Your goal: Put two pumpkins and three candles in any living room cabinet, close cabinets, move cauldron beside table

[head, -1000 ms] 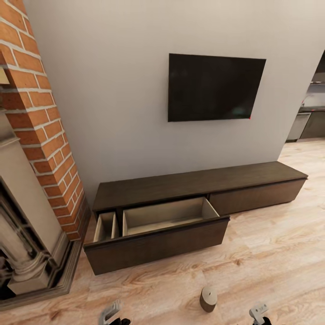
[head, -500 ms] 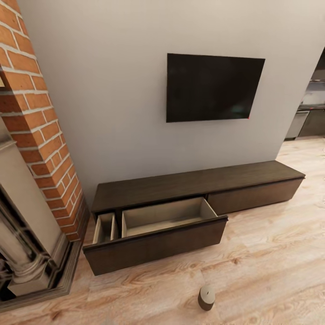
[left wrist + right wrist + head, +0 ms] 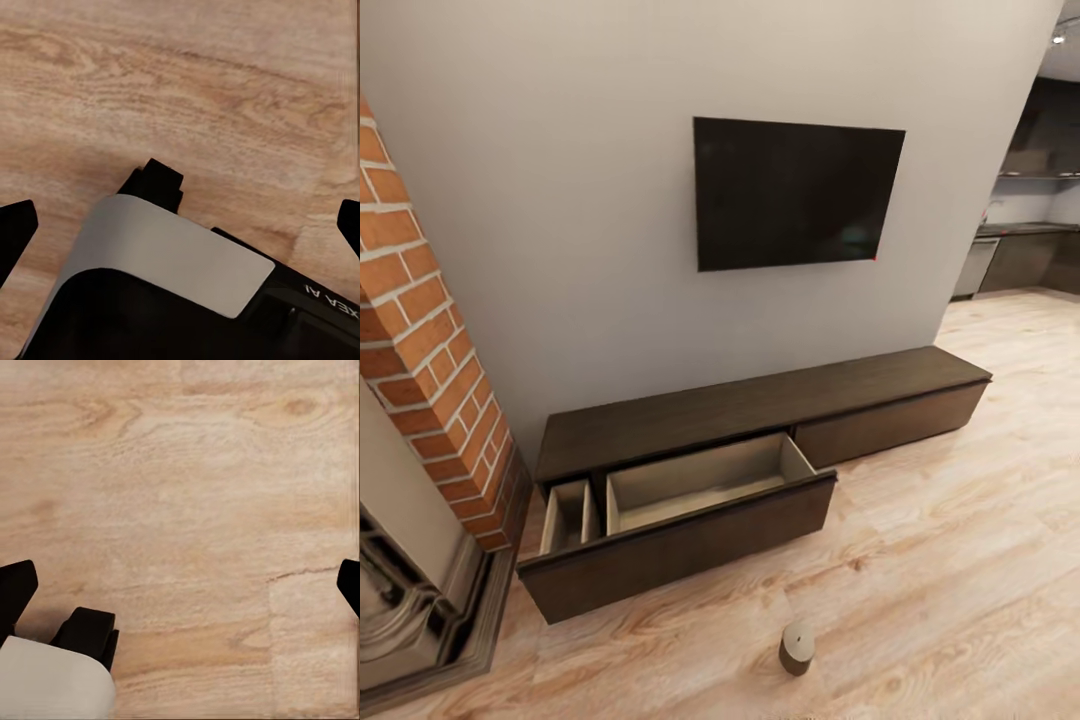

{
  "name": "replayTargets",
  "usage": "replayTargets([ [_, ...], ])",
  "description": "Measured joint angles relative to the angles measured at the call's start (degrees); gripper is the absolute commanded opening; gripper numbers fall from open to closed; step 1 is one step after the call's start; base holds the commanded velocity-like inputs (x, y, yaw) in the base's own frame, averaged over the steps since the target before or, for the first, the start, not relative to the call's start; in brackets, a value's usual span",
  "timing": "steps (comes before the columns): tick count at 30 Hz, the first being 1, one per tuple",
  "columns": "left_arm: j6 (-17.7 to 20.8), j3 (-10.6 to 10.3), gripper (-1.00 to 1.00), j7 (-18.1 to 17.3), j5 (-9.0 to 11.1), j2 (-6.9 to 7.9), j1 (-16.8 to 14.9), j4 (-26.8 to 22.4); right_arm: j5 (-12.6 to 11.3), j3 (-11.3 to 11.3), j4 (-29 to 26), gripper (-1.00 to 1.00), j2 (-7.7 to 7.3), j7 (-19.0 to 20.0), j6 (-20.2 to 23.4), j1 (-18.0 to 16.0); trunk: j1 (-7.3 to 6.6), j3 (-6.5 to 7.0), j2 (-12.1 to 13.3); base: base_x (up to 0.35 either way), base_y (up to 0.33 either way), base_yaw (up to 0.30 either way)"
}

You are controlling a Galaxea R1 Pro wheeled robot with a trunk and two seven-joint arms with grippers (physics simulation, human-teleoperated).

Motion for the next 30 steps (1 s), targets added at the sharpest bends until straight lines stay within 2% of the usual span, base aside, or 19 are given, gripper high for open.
replayTargets([
  [25, -0.01, 0.00, 1.00, -0.18, -0.09, -0.51, 0.02, -0.09, -0.29, -0.17, 0.00, 1.00, 0.01, -0.42, -0.05, 0.76, -0.23, 0.35, 0.42, 0.000, 0.000, -0.278],
  [30, -0.01, 0.00, 1.00, -0.20, -0.09, -0.52, 0.02, -0.09, -0.08, -0.10, -0.07, 1.00, 0.25, -0.42, 0.02, 0.76, -0.23, 0.25, 0.42, 0.000, 0.000, -0.098],
])
